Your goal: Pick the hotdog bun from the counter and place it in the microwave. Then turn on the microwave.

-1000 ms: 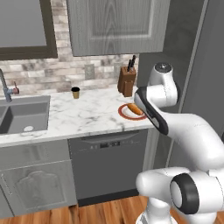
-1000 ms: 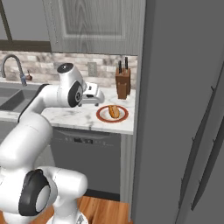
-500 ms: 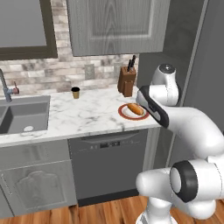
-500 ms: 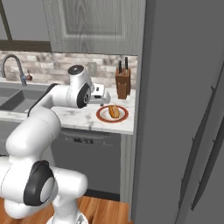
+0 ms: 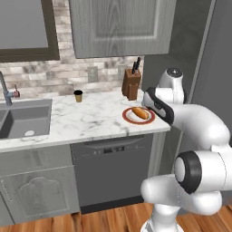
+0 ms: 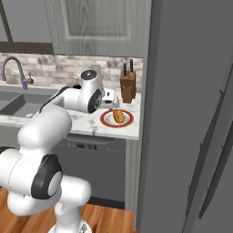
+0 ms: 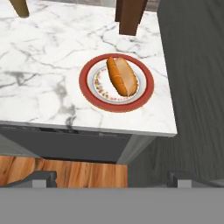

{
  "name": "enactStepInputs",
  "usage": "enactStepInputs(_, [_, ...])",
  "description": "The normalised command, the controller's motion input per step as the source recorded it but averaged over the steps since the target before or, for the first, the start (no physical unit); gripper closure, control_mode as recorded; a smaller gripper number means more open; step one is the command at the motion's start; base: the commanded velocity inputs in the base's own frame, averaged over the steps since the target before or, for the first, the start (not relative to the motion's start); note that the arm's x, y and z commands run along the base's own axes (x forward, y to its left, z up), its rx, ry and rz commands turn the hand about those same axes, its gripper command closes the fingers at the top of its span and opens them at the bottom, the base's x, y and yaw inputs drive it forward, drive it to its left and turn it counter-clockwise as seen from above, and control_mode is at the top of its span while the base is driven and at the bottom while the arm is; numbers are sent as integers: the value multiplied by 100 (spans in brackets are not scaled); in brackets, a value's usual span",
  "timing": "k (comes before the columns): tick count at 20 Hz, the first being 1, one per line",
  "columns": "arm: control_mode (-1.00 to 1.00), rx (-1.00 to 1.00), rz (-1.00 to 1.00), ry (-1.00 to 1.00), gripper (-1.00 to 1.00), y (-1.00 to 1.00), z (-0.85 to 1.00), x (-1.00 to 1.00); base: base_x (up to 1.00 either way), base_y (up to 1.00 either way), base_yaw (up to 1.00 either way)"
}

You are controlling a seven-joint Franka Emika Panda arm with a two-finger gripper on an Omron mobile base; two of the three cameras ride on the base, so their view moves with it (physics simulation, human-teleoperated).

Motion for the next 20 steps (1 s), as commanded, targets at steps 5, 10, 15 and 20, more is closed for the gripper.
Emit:
enactStepInputs(5, [-100, 1, 2, 1, -100, -2, -14, 27, 0, 0, 0])
enactStepInputs(10, [-100, 1, 3, 1, -100, -1, -16, 27, 0, 0, 0])
enactStepInputs(15, [-100, 1, 3, 3, -100, -6, -15, 28, 0, 0, 0])
enactStepInputs(20, [-100, 1, 3, 2, -100, -7, -16, 28, 0, 0, 0])
